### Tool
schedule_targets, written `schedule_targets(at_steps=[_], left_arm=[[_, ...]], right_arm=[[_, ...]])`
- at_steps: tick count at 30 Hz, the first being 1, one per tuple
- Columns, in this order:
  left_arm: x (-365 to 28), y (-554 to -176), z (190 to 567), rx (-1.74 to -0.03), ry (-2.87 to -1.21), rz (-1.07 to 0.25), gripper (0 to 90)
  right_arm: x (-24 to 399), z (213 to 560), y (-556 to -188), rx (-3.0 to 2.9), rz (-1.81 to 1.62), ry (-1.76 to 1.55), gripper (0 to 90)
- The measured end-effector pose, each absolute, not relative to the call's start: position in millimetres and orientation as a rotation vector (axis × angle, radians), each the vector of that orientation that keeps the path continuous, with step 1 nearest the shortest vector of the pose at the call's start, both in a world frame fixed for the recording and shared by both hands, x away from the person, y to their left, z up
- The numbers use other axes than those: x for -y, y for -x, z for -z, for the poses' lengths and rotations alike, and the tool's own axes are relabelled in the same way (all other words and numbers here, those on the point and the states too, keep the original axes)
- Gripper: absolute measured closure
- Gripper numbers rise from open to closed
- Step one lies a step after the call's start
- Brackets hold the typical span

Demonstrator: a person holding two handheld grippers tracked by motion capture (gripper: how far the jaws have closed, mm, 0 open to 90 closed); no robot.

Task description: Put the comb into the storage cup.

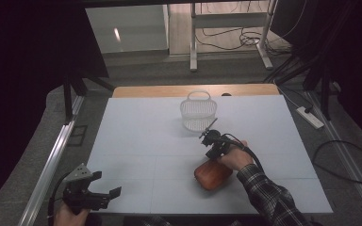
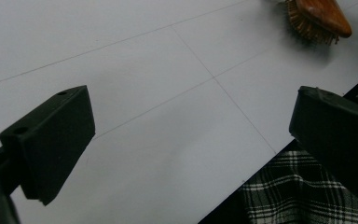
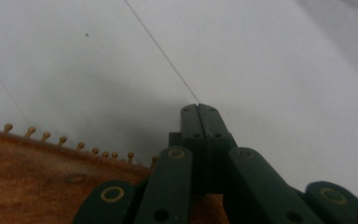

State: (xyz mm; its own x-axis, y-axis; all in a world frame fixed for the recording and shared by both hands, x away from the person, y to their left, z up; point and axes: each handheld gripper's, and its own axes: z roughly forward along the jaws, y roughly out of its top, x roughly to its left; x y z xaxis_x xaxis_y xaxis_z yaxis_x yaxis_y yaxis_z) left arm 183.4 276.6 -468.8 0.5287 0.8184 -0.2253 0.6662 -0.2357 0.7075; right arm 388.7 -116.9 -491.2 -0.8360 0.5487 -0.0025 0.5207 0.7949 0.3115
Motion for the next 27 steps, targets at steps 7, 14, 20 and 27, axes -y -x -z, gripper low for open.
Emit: schedule_targets(at_steps=[7,14,20,27], left_arm=[[-276.5,-183.6,468.8,-1.207,-1.980,-0.243,1.1],[-276.3,-183.7,468.8,-1.208,-1.981,-0.244,1.1],[-276.2,-183.7,468.7,-1.207,-1.981,-0.244,1.1],[-276.2,-183.9,468.7,-1.206,-1.984,-0.244,1.1]], right_arm=[[130.8,493.1,-391.4,-2.860,-0.422,-0.903,89.4],[145.4,493.8,-390.8,-2.843,-0.401,-0.934,89.4],[159.0,495.3,-387.7,-2.834,-0.391,-0.969,89.4],[170.0,493.2,-381.3,-2.820,-0.394,-0.989,89.4]])
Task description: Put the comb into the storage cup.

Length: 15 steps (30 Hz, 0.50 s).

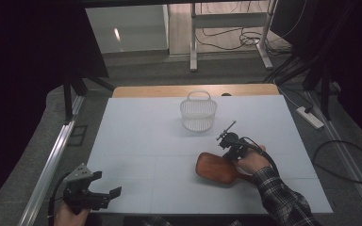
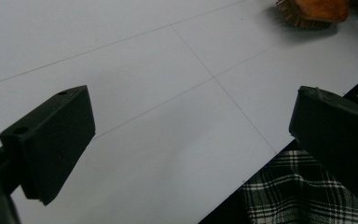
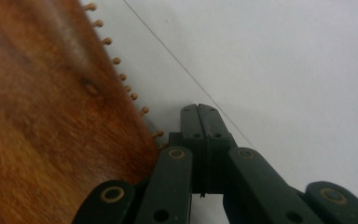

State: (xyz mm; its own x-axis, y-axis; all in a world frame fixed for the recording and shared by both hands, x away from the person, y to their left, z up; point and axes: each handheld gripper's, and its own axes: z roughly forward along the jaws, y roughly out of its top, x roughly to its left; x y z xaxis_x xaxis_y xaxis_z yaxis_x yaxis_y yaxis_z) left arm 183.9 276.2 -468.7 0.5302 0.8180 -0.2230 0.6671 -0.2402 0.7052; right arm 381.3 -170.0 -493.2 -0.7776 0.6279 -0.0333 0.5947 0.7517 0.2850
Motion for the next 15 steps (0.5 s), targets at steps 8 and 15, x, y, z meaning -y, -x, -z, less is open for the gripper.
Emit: schedule_targets(at_steps=[8,15], left_arm=[[-275.8,-184.1,468.6,-1.206,-1.981,-0.243,1.1],[-275.7,-184.2,468.7,-1.205,-1.981,-0.242,1.1]], right_arm=[[181.2,494.1,-374.2,-2.811,-0.376,-1.011,89.4],[188.4,492.0,-367.9,-2.806,-0.382,-1.019,89.4]])
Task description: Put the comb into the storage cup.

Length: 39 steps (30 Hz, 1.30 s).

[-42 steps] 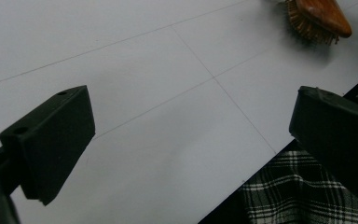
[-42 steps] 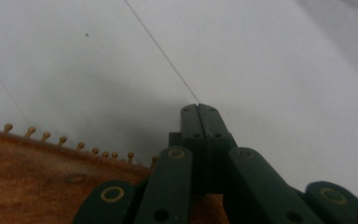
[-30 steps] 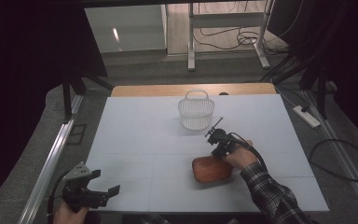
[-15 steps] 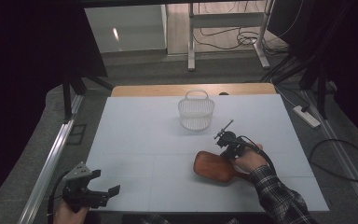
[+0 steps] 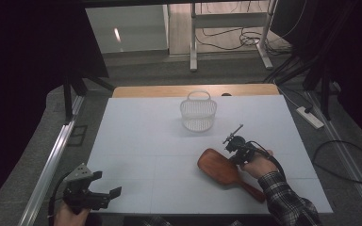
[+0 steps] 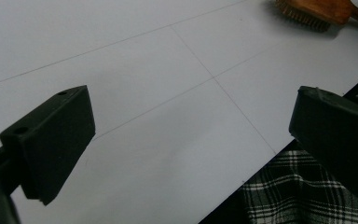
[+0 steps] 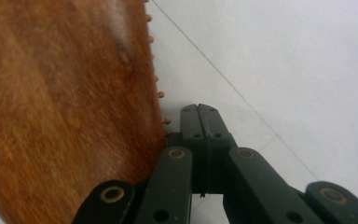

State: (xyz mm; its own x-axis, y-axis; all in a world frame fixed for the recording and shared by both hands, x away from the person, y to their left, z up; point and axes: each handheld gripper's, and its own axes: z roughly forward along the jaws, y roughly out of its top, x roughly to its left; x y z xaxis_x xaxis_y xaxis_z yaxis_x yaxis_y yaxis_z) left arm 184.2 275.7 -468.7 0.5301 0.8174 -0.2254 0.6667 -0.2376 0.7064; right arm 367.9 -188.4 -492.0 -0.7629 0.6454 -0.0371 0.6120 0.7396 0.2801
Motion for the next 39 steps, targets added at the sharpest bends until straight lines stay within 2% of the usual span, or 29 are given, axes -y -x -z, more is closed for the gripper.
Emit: schedule_targets(at_steps=[30,36,39], left_arm=[[-275.4,-184.5,468.6,-1.203,-1.985,-0.244,1.1],[-275.2,-184.6,468.6,-1.203,-1.985,-0.243,1.1],[-275.0,-184.6,468.6,-1.203,-1.985,-0.243,1.1]], right_arm=[[202.5,489.2,-357.3,-2.770,-0.396,-1.049,89.1],[210.5,482.4,-356.0,-2.717,-0.441,-1.073,75.8],[214.3,477.8,-354.6,-2.697,-0.467,-1.081,71.9]])
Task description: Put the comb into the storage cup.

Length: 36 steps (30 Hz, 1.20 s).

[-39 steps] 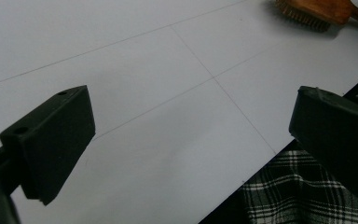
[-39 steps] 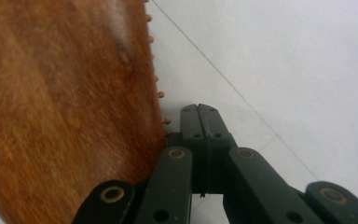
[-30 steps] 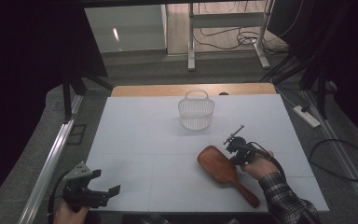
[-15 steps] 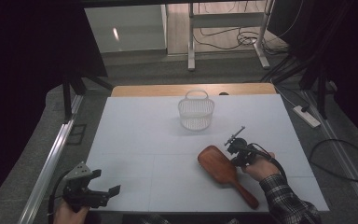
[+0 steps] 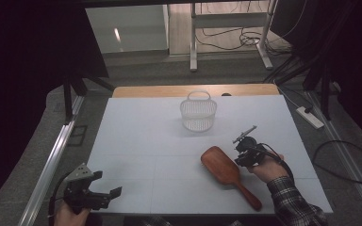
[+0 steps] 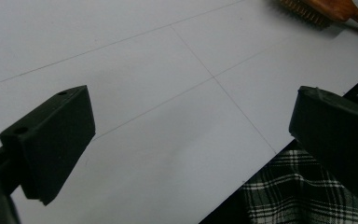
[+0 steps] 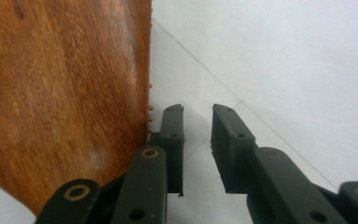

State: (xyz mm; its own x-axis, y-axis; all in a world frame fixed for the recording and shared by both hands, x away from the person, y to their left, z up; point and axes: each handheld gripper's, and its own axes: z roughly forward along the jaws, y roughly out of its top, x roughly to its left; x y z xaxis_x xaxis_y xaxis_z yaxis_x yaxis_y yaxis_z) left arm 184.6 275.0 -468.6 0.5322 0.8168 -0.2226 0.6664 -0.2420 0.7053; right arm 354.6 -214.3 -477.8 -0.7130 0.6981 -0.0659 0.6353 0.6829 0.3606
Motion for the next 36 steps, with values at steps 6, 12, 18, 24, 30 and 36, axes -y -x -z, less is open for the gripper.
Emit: schedule_targets(at_steps=[6,12,18,24,30,36], left_arm=[[-275.1,-184.6,468.5,-1.202,-1.985,-0.242,1.1],[-275.3,-184.6,468.6,-1.202,-1.984,-0.241,1.1],[-274.9,-184.7,468.5,-1.200,-1.987,-0.244,1.1],[-273.4,-185.0,468.3,-1.199,-1.997,-0.248,1.0],[-272.7,-185.6,467.5,-1.202,-2.003,-0.257,0.6],[-270.6,-186.4,465.3,-1.187,-2.001,-0.286,0.2]], right_arm=[[221.6,466.8,-347.2,-2.644,-0.551,-1.090,59.5],[228.0,459.3,-339.5,-2.605,-0.618,-1.100,50.0],[234.5,452.7,-330.6,-2.580,-0.676,-1.115,36.1],[241.5,446.8,-319.1,-2.563,-0.752,-1.104,25.2],[247.5,441.6,-305.4,-2.554,-0.815,-1.074,16.7],[253.3,440.2,-295.3,-2.521,-0.826,-1.123,6.4]])
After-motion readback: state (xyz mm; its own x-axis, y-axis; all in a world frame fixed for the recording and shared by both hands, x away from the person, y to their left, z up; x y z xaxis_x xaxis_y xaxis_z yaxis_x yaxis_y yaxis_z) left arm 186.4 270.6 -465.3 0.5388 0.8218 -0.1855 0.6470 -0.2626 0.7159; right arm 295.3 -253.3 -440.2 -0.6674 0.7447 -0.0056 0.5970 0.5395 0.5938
